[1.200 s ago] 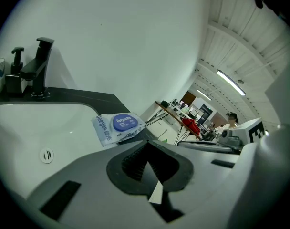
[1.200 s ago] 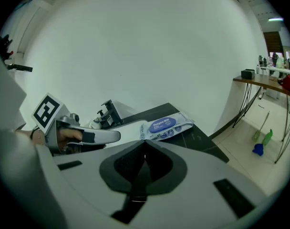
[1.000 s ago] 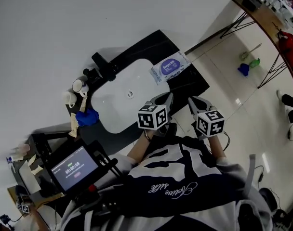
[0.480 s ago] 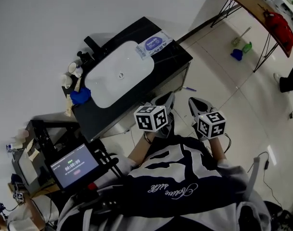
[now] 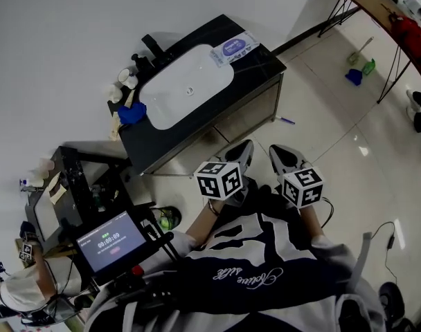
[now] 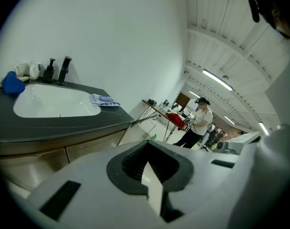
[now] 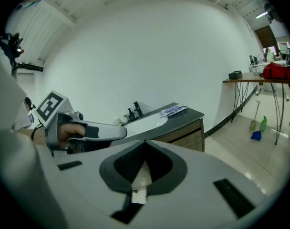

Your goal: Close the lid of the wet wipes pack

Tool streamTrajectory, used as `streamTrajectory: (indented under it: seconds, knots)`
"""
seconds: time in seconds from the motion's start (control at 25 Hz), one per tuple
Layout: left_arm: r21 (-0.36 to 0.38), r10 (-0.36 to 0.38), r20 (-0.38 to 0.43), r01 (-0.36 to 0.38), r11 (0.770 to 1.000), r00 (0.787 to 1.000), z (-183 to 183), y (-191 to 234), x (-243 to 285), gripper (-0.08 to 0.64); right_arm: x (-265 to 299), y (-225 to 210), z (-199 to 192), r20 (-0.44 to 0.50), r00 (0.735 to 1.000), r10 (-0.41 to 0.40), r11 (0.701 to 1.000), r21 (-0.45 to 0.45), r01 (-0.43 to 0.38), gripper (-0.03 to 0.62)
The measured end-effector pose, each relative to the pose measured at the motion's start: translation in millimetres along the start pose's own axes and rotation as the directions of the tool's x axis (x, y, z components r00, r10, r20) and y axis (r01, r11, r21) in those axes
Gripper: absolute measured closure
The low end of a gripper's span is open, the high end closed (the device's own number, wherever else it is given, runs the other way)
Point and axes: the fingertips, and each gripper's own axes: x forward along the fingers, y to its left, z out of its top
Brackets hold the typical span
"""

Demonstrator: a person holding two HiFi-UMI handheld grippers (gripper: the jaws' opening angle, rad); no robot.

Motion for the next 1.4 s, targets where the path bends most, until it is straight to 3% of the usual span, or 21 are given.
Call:
streamTrajectory:
  seconds: [0.16, 0.72, 1.4]
  knots:
    - [0.032, 0.017, 0.008, -0.018, 0.999, 1.000, -6.2, 5.0, -17.2, 0.561, 1.3, 22.1, -2.2, 0.007, 1.000, 0.024, 0.999, -0.041, -0.023, 0.594]
    - [0.117, -0.056, 0.041, 0.051, 0.992, 0.998, 15.3, 17.0, -71.8, 0.561, 10.1, 85.3, 16.8, 0.062, 0.998, -0.022, 0.999, -0.039, 0.025, 0.594]
    - [0.065, -0.070, 0.076, 0.065, 0.996, 0.995, 15.7, 33.9, -97.7, 0.561, 15.3, 113.2, 12.6, 0.043, 0.999, -0.029, 0.998, -0.062, 0.032, 0.594]
